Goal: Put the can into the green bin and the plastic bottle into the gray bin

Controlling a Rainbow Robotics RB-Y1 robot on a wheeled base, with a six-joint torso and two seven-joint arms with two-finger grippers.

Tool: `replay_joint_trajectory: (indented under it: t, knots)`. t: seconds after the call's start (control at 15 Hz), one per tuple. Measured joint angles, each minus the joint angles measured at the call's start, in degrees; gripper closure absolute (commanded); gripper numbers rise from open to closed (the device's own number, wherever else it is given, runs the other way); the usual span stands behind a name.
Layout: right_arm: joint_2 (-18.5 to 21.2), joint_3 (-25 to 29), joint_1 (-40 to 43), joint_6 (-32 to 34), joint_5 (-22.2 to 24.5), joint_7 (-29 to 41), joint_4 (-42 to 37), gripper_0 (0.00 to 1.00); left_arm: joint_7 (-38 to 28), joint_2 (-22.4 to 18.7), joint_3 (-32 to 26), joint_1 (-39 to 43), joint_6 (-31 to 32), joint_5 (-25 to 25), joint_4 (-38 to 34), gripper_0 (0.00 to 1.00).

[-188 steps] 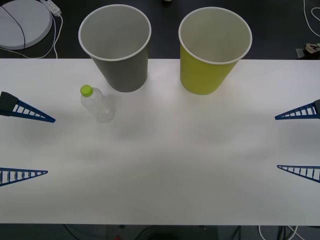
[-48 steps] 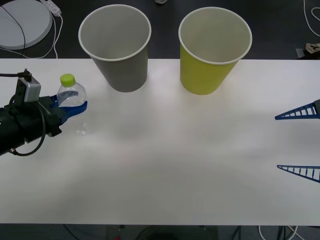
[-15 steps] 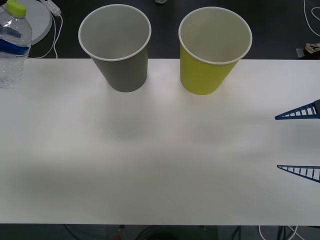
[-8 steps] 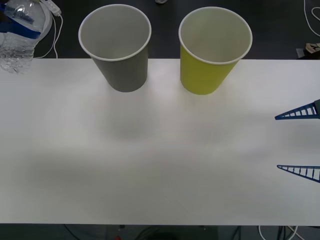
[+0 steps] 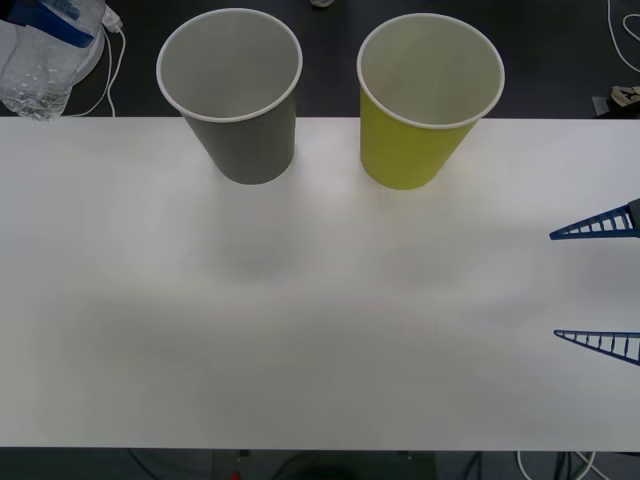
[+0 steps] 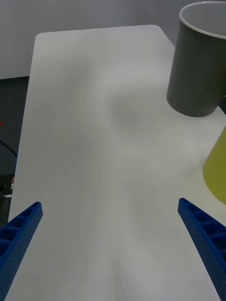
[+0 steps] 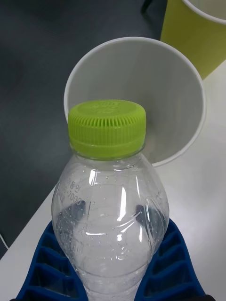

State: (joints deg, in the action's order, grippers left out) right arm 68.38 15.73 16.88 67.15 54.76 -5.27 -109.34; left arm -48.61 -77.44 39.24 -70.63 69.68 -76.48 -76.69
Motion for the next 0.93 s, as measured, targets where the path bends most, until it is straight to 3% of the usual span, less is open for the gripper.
replay_joint_trajectory:
  t: [0.67, 0.93]
  knots:
    - [0.00, 0.00, 0.00, 0.00, 0.00, 0.00, 0.00, 0.00, -2.08, 11.56, 1.00, -9.41, 4.25, -7.97, 9.05, 1.00]
    - [0.00, 0.00, 0.00, 0.00, 0.00, 0.00, 0.00, 0.00, -2.56, 15.65, 7.73, -16.71, 4.25, -8.65, 13.59, 1.00]
